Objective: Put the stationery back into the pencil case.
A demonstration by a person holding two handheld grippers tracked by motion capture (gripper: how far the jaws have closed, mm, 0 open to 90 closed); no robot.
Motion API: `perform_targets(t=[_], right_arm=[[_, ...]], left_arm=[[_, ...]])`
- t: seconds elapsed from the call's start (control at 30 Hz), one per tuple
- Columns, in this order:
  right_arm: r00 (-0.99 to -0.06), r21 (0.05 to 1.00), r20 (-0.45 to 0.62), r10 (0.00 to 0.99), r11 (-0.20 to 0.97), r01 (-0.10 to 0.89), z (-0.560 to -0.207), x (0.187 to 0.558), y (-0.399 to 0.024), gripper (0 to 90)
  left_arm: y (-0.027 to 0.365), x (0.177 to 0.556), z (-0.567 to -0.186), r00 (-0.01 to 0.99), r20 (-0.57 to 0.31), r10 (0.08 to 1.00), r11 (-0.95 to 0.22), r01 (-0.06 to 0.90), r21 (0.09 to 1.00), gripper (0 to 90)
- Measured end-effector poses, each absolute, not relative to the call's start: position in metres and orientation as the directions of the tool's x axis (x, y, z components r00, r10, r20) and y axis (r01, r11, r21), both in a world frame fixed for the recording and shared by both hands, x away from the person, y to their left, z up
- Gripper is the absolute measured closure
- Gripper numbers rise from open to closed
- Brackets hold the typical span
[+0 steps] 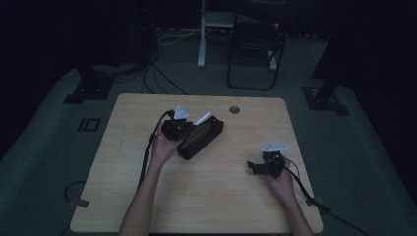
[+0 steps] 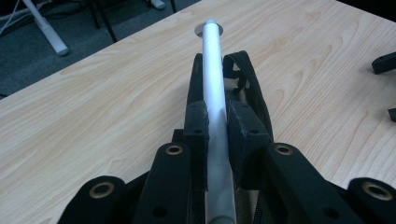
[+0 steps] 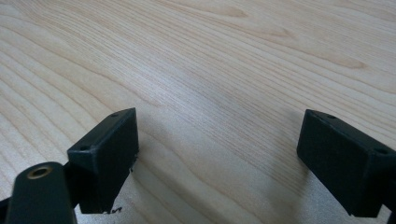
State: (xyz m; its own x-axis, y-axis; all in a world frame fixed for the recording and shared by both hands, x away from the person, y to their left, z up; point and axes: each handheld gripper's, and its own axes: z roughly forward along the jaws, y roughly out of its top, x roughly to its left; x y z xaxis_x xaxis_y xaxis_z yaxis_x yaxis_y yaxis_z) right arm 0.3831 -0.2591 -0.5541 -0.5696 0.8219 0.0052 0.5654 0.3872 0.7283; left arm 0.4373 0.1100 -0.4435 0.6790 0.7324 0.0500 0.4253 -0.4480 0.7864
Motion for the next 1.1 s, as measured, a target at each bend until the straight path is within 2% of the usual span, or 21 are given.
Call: perform_targets(t=[1.1], right_arm=[[-0.569, 0.728, 0.006, 0.822, 0.387, 0.566, -0.554, 0.383, -0.259, 12.8]], left_arm=[[0.095, 0.448, -0.463, 0.681, 0.033, 0.731, -0.473, 0.471, 0.745, 78.7]])
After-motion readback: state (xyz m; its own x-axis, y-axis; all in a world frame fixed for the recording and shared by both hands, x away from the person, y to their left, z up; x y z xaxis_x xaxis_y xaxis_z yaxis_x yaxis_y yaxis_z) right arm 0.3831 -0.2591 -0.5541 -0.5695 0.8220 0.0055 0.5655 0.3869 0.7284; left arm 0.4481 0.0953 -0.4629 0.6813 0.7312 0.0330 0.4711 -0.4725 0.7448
